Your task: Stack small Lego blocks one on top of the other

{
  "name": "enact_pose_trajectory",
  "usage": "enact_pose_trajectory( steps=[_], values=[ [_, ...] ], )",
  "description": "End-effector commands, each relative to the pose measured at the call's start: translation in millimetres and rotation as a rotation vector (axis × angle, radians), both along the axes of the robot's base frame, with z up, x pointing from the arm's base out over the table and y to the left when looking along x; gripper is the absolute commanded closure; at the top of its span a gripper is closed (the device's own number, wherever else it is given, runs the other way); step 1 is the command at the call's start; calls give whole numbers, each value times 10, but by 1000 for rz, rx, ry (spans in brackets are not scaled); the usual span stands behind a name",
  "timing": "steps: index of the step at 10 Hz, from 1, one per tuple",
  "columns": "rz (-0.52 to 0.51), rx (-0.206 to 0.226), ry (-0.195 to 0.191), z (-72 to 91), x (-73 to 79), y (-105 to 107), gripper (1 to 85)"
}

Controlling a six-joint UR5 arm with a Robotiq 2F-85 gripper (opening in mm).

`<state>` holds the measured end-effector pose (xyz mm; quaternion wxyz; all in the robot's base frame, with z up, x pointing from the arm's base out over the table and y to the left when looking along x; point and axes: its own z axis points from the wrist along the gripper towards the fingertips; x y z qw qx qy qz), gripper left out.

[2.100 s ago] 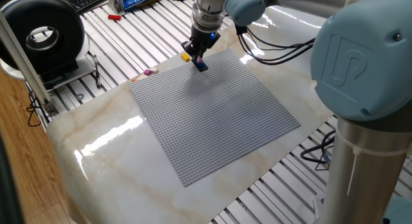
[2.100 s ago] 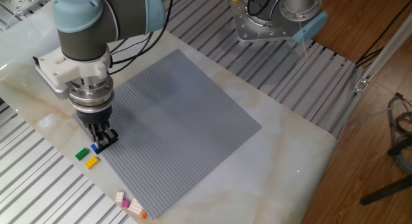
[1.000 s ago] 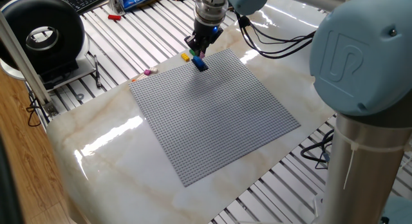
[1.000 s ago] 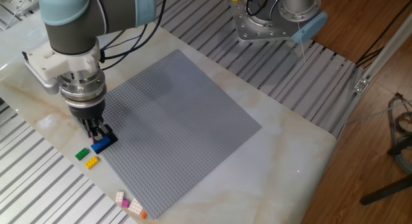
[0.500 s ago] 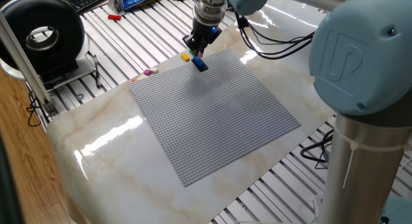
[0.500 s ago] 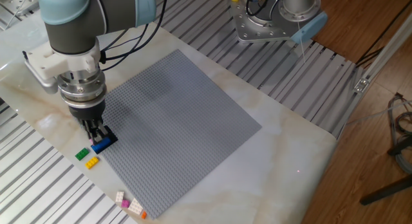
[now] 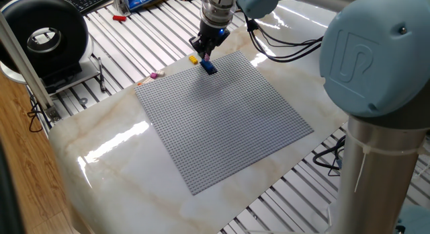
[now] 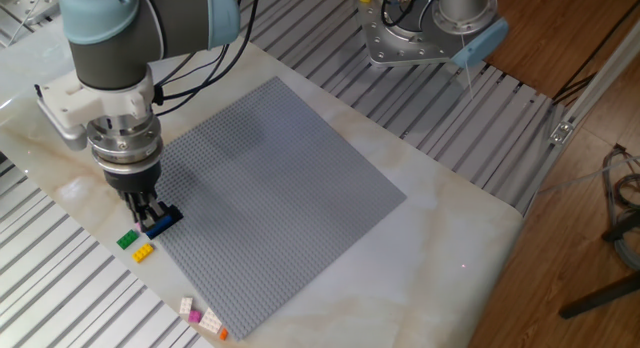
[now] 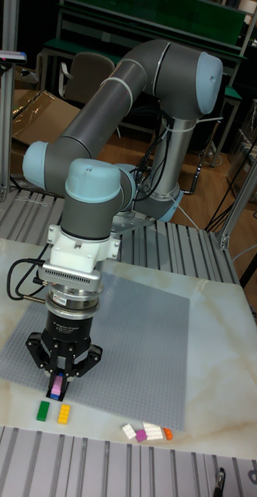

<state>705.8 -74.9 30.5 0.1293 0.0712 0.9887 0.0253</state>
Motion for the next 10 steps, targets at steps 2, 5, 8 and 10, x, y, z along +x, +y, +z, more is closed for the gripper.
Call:
enact_pose_trajectory(
  steps=[2,5,8,10],
  values=[
    [-4,14,5,-6,-24,8,847],
    [-14,31,13,-36,-56,21,847],
    [-18,27,35,-72,-120,-12,847],
    [-21,23,40,-67,-138,-19,847]
  ],
)
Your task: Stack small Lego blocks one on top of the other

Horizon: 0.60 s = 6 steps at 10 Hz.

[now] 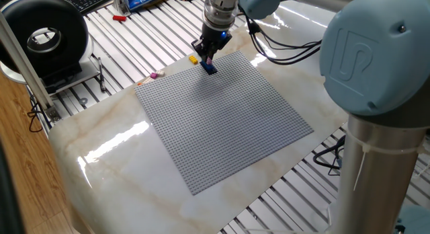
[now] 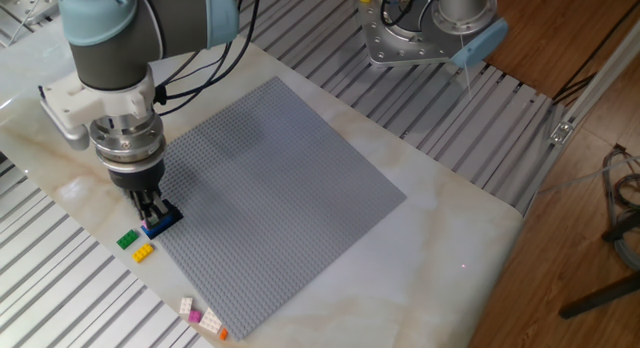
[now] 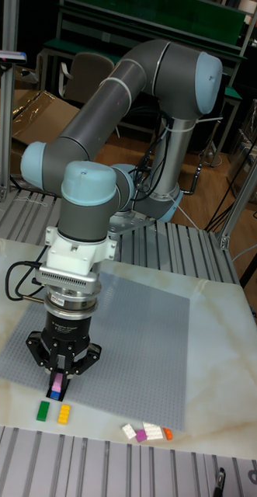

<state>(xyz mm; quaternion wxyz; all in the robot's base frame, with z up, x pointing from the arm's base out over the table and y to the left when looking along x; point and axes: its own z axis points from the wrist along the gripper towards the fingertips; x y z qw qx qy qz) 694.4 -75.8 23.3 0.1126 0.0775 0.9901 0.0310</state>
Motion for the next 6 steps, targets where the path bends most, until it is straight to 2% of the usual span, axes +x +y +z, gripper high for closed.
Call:
enact_pose_trajectory(
  steps=[1,2,6],
  values=[
    [-15,1,18,6,-49,-16,847],
    [-24,-12,32,21,-75,-24,847],
    [-33,-8,47,74,-82,22,847]
  ],
)
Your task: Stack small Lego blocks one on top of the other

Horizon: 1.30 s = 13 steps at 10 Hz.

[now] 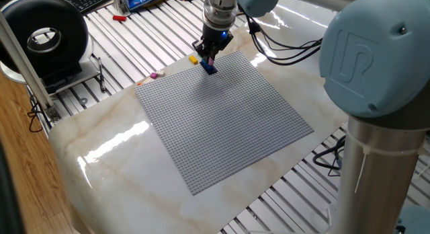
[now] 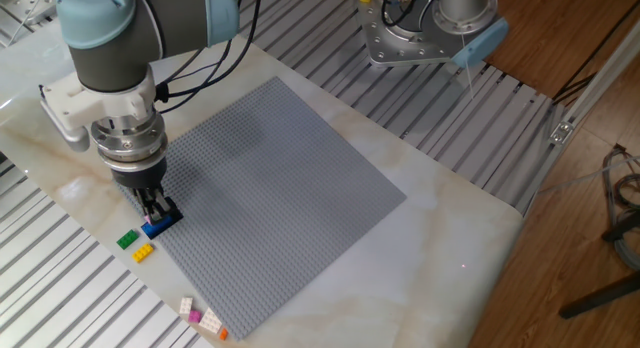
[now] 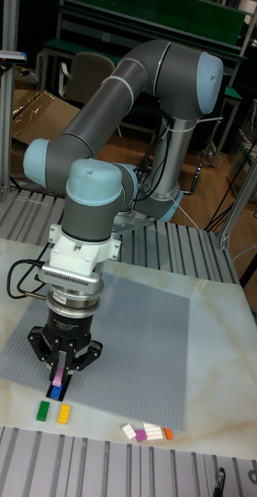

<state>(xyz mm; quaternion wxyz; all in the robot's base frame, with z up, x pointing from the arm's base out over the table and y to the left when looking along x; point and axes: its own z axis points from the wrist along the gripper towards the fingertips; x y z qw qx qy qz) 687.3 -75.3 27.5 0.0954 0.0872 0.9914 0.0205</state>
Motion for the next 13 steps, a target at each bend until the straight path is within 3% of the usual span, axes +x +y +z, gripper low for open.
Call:
enact_pose_trajectory(
  steps=[1,5,8,13],
  values=[
    [-19,11,24,20,-34,12,847],
    [-45,11,83,8,-93,1,847],
    [-40,17,80,95,-25,36,847],
    [-29,3,52,39,90,7,847]
  ],
)
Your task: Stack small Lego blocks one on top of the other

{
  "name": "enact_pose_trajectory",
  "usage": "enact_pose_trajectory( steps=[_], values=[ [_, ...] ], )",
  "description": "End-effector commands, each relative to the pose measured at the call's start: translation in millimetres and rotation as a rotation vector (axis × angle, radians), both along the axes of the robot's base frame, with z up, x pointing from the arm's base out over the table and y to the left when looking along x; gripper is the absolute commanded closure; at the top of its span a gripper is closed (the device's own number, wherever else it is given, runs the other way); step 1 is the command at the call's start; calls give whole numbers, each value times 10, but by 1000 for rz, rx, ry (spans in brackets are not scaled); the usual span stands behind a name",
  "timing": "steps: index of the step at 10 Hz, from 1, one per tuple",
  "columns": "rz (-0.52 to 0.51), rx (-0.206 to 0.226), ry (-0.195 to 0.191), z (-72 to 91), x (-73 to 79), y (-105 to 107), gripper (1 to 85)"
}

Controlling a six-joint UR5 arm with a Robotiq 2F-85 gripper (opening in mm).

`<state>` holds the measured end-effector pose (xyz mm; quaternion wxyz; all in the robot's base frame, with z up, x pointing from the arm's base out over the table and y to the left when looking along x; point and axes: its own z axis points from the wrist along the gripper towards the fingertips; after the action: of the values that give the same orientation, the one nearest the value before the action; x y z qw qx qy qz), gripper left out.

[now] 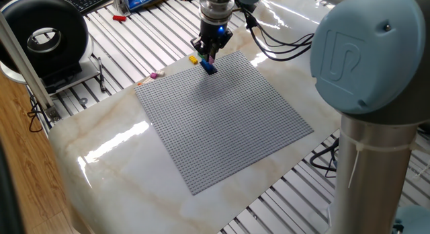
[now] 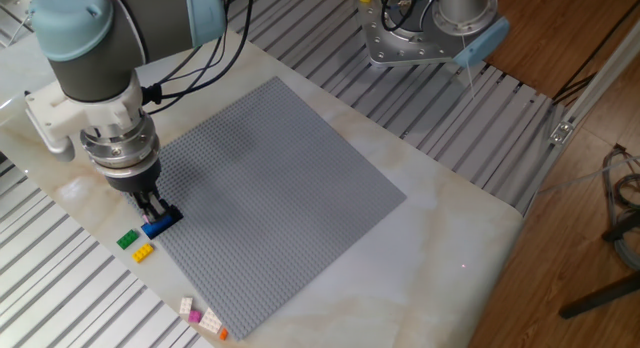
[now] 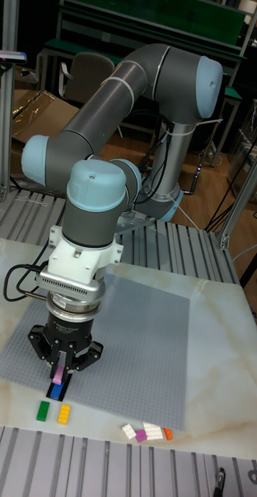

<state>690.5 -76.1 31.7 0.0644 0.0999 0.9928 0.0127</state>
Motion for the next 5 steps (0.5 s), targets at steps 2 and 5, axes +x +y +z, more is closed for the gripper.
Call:
enact_pose_trajectory(
  steps=[2,5],
  values=[
    [1,7,-13,-6,61,12,847],
    [4,6,-16,-31,84,9,847]
  ],
)
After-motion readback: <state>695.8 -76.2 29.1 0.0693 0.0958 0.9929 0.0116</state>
